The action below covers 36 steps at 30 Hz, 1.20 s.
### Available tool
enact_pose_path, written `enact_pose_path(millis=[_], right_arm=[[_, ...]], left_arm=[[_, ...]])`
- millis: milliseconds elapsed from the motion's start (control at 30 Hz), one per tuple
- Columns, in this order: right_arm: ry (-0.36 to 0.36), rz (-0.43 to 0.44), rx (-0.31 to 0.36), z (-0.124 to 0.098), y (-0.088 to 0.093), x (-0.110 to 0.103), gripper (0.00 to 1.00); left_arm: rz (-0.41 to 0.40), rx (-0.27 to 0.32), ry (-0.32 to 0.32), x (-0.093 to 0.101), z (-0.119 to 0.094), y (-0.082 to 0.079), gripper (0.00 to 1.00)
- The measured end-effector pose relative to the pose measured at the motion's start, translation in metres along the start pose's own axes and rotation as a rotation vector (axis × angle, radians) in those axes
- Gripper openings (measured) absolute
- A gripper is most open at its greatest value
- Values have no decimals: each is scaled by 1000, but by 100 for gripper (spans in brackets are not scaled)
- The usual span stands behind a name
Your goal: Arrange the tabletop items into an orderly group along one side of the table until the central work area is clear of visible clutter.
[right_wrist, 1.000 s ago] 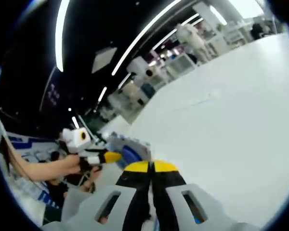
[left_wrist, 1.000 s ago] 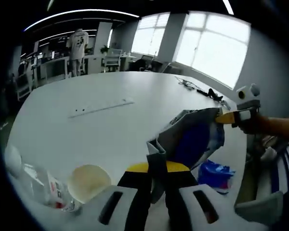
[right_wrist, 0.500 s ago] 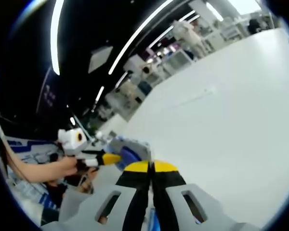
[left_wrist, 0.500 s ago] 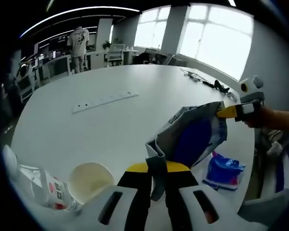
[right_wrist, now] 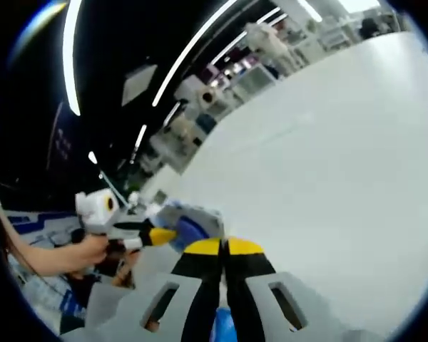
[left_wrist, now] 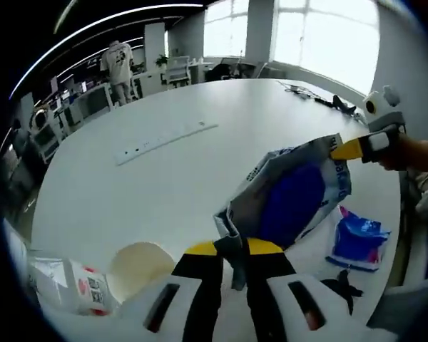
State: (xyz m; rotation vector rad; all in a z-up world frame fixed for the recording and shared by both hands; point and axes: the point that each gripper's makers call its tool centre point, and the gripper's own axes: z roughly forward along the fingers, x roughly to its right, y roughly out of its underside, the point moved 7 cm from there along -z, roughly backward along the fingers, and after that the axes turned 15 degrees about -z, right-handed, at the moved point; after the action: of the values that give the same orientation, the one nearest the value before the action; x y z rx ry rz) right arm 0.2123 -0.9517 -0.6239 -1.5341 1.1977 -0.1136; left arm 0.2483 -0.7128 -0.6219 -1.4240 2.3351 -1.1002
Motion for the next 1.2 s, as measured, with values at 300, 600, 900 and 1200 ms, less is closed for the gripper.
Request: enact_pose_path(millis=[300,600,900,1200], right_arm=[[-6,26,-2,7,3,6,0],[-16,41,-20,19,3,12,0],[-32,38,-44,28,6,17,0],[-43,9,-90,33,12,29,0]], left_arm=[[-6,1,-40,-4,4,1,10],[1,1,-79,-10,6,0,11],[14,6,-113,-17,5,-1,15],[41,77,-102,-11,-6,-5,18]])
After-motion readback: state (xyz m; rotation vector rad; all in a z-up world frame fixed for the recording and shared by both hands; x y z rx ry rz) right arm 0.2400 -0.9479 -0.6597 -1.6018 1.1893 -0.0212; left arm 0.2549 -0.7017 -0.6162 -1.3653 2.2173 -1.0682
